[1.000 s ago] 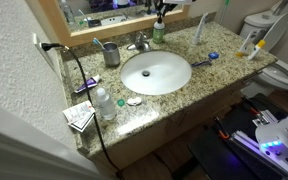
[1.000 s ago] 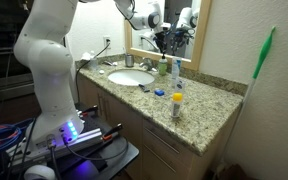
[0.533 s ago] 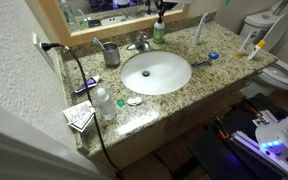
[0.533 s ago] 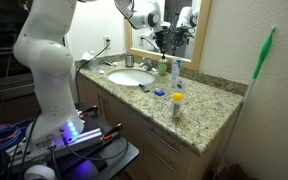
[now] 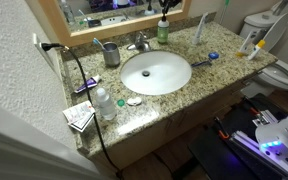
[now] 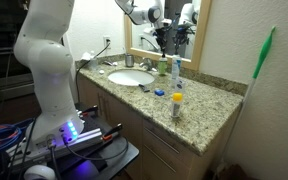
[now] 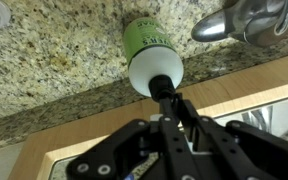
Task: Move the pump bottle forward and then push down on its pump
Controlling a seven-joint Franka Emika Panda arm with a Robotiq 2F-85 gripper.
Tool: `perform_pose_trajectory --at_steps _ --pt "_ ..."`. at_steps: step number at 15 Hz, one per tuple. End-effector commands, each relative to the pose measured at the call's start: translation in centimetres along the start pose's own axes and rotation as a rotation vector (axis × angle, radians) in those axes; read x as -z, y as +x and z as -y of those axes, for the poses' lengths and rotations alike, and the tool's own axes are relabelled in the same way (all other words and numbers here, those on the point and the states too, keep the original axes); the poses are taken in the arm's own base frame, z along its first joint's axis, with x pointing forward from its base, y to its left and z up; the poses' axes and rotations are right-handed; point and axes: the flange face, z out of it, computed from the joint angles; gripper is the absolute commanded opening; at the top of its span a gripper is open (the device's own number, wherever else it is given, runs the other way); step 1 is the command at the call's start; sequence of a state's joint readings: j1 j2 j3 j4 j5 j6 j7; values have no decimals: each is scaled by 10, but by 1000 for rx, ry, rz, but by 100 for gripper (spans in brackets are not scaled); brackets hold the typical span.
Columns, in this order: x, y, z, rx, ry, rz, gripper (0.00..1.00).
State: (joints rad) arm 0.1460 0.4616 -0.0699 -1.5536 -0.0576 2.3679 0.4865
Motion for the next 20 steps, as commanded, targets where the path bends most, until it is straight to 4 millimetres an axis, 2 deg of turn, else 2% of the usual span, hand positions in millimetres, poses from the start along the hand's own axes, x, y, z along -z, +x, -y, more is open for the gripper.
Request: perform_pose_trajectory --at_steps 1,3,7,10,14,20 --pt "11 -2 -11 -23 -4 17 4" --pt "5 -6 -9 -32 16 17 4" --pt "1 -28 -6 -24 44 48 4" --pt "14 -36 -5 -21 64 15 4" --pt "16 -50 -6 -23 80 17 4" --pt "-3 -55 -14 -64 61 25 4"
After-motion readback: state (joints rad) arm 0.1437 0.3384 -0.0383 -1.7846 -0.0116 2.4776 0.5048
